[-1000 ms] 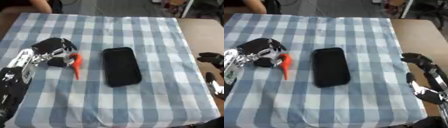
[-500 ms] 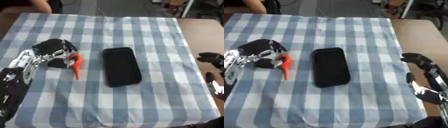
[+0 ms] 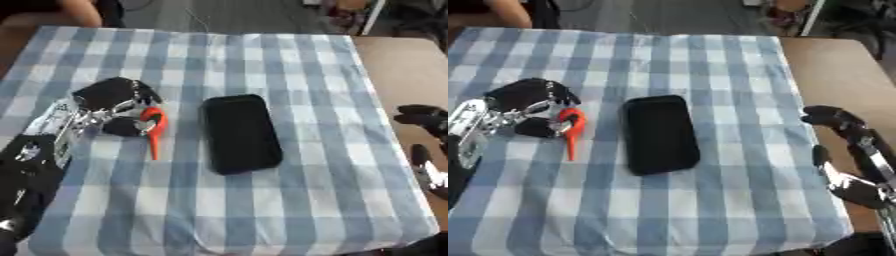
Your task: Pick up objects on the table and place them in the box.
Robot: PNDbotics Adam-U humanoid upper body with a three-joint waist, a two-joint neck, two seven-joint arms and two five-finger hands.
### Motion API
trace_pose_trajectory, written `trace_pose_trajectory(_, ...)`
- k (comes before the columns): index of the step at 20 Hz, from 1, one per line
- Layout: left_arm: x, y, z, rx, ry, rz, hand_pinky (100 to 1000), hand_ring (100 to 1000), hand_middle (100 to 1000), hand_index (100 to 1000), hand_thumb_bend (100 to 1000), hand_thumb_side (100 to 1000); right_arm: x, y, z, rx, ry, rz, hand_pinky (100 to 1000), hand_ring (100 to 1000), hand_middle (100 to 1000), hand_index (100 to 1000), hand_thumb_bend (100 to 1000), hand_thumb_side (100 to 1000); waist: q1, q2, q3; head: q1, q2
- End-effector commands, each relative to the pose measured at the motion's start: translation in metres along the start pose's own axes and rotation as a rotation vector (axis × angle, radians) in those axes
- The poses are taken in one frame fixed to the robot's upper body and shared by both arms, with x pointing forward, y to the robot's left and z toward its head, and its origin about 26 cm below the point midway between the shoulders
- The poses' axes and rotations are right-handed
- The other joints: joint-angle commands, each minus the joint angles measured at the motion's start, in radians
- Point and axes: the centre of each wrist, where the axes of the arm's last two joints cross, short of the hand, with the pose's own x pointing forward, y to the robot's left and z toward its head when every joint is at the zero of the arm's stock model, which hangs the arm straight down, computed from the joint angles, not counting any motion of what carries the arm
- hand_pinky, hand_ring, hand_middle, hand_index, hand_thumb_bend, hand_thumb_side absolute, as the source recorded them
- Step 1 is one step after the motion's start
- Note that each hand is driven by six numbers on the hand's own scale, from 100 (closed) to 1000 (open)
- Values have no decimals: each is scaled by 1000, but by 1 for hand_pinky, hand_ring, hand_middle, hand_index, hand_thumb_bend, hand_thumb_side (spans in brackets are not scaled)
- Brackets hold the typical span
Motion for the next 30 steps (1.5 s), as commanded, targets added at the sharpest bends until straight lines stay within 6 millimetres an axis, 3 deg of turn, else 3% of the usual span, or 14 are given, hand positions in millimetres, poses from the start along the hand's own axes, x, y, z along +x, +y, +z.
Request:
trace_pose_trajectory(1, -1, 4, -1, -14, -12, -33, 702, 567, 583, 809, 798, 797, 3, -10, -3, 276, -234, 181, 836, 807, 845, 838, 100, 416, 0, -8, -1, -2, 0)
trace_pose_trajectory(20, -6, -2, 14, -190, -68, -175, 678, 571, 538, 775, 821, 816, 2, -10, -1, 284, -226, 182, 836, 807, 845, 837, 100, 416, 10, -17, -1, -7, 0)
trace_pose_trajectory(21, -5, -1, 14, -195, -69, -183, 602, 540, 526, 768, 803, 795, 2, -10, -1, 284, -226, 181, 836, 807, 845, 838, 100, 417, 10, -17, -1, -6, 0)
trace_pose_trajectory(22, -5, -1, 14, -200, -71, -191, 612, 543, 527, 768, 806, 799, 2, -10, -1, 285, -226, 181, 836, 807, 845, 838, 100, 417, 10, -17, -1, -5, 0)
trace_pose_trajectory(23, -5, 0, 14, -202, -70, -200, 495, 481, 500, 748, 725, 716, 2, -10, -1, 285, -225, 181, 836, 807, 845, 838, 100, 416, 10, -18, -1, -4, 0)
trace_pose_trajectory(24, -5, 1, 14, -203, -69, -207, 523, 498, 508, 754, 754, 741, 2, -10, -1, 285, -225, 181, 836, 807, 845, 838, 100, 416, 10, -18, -1, -4, 0)
trace_pose_trajectory(25, -5, 1, 14, -201, -68, -210, 420, 416, 467, 718, 559, 567, 2, -10, 0, 285, -225, 180, 836, 807, 845, 838, 100, 416, 10, -18, -1, -3, 0)
trace_pose_trajectory(26, -5, 1, 14, -192, -63, -209, 429, 424, 471, 722, 584, 587, 2, -10, 0, 286, -225, 180, 836, 807, 845, 838, 100, 416, 10, -18, -1, -3, 0)
trace_pose_trajectory(27, -6, 1, 14, -177, -54, -203, 317, 330, 419, 660, 100, 403, 2, -10, 0, 286, -225, 180, 836, 807, 845, 838, 100, 417, 10, -18, -1, -3, 0)
trace_pose_trajectory(29, -6, -1, 15, -112, -24, -168, 168, 227, 381, 607, 100, 392, 2, -10, 0, 287, -224, 179, 835, 807, 845, 838, 100, 417, 10, -18, 0, -5, 0)
trace_pose_trajectory(30, -5, -2, 15, -73, -14, -147, 187, 239, 386, 614, 100, 393, 2, -10, 0, 287, -224, 179, 835, 807, 845, 838, 100, 417, 10, -18, -1, -5, 0)
